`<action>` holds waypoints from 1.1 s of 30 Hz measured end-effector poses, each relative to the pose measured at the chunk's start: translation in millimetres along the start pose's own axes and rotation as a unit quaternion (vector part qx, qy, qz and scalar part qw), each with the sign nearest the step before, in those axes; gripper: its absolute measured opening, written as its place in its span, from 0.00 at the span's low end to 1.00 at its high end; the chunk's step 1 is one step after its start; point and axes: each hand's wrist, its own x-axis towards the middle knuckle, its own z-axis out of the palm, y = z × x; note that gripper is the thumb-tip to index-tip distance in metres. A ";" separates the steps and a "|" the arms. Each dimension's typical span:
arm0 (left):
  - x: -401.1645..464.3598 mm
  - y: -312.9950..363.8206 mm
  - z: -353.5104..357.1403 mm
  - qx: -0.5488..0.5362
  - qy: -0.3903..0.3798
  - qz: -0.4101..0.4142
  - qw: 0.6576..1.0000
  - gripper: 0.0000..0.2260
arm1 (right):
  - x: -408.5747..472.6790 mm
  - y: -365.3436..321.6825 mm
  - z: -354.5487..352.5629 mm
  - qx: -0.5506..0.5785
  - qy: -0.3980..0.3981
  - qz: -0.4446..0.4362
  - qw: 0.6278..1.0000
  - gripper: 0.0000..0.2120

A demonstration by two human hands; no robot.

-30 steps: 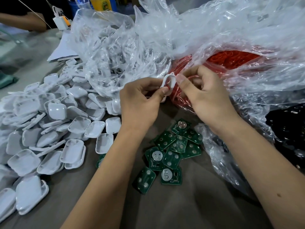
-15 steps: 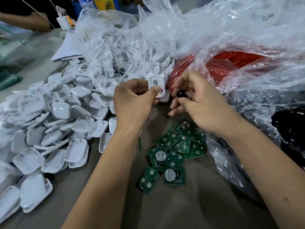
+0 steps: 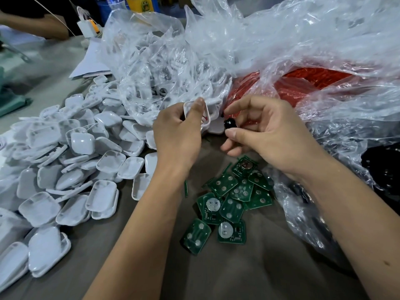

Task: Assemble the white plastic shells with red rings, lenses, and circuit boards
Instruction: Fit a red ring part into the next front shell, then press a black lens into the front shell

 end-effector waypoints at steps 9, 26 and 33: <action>-1.5 1.6 2.9 -0.051 -0.052 0.011 0.997 0.20 | -1.1 -2.0 -0.8 -0.080 0.003 -0.033 0.996 0.13; -7.1 5.6 9.5 -0.265 -0.100 -0.122 0.951 0.13 | 3.6 -0.1 -3.4 0.025 0.105 -0.040 0.993 0.05; -9.4 4.6 9.5 -0.227 -0.115 -0.098 0.962 0.10 | 5.3 3.4 -3.7 0.009 0.081 -0.045 0.996 0.08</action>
